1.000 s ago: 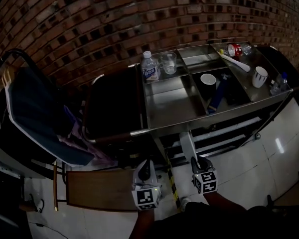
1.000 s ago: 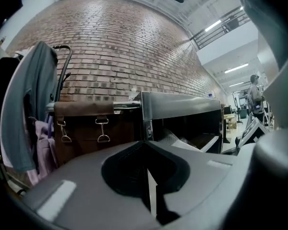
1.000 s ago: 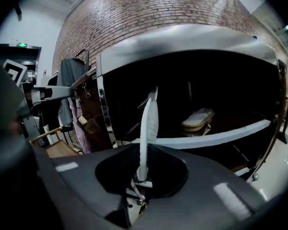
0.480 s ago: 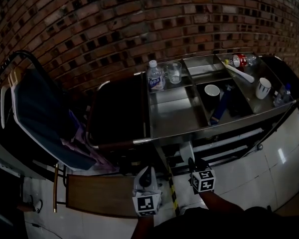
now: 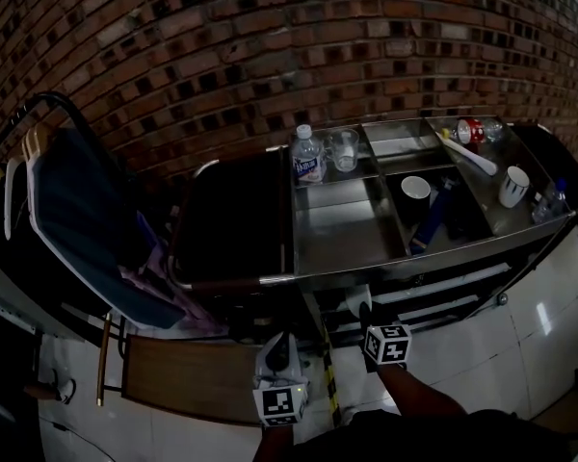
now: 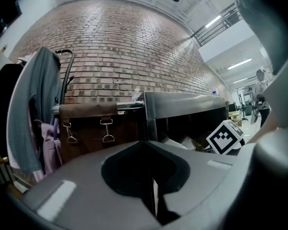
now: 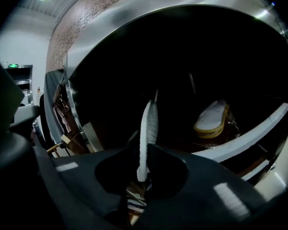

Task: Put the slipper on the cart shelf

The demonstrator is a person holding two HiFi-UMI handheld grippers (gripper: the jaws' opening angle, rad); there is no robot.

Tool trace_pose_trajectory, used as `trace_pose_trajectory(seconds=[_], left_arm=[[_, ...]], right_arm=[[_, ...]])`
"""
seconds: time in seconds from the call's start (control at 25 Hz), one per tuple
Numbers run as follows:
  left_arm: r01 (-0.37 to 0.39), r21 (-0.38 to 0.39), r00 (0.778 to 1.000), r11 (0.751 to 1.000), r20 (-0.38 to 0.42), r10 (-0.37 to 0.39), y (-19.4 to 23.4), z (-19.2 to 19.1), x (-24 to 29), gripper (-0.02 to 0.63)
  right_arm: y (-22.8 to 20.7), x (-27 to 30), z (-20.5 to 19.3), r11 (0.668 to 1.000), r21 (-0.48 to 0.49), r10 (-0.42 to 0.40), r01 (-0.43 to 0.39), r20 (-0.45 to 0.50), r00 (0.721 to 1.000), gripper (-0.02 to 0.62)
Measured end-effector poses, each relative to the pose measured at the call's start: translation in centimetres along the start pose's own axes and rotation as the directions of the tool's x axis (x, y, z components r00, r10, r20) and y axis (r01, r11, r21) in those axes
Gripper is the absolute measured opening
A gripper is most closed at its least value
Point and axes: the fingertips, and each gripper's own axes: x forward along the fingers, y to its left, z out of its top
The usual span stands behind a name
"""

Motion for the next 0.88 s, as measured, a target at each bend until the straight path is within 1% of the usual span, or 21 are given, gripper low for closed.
trace_pose_trajectory(seconds=[0.28, 0.52, 0.6, 0.68, 0.8, 0.88], left_arm=[[-0.032, -0.006, 0.999, 0.999, -0.008, 0.032, 0.7, -0.5, -0.7, 0.015], [-0.038, -0.004, 0.999, 0.999, -0.005, 0.038, 0.7, -0.5, -1.1, 0.015], [-0.042, -0.007, 0.999, 0.999, -0.003, 0.042, 0.9, -0.5, -1.3, 0.015], [-0.044, -0.011, 0.999, 0.999, -0.002, 0.044, 1.1, -0.5, -1.4, 0.015], [-0.044, -0.016, 0.999, 0.999, -0.001, 0.044, 1.3, -0.6, -1.6, 0.015], [-0.043, -0.023, 0.999, 0.999, -0.003, 0.043, 1.3, -0.8, -1.7, 0.015]], right_arm=[[-0.7, 1.7, 0.8, 0.995, 0.096, 0.019, -0.019, 0.006, 1.0, 0.04], [-1.4, 2.7, 1.0, 0.997, 0.069, -0.032, 0.032, -0.006, 0.999, 0.052], [-1.6, 2.9, 1.0, 0.998, 0.029, -0.058, 0.059, -0.009, 0.998, 0.062], [-1.7, 3.0, 1.1, 0.995, -0.051, -0.09, 0.09, -0.005, 0.996, 0.067], [-1.4, 3.2, 1.6, 0.975, -0.183, -0.127, 0.125, 0.002, 0.992, 0.087], [-1.3, 3.4, 1.8, 0.96, -0.244, -0.143, 0.138, -0.002, 0.99, 0.095]])
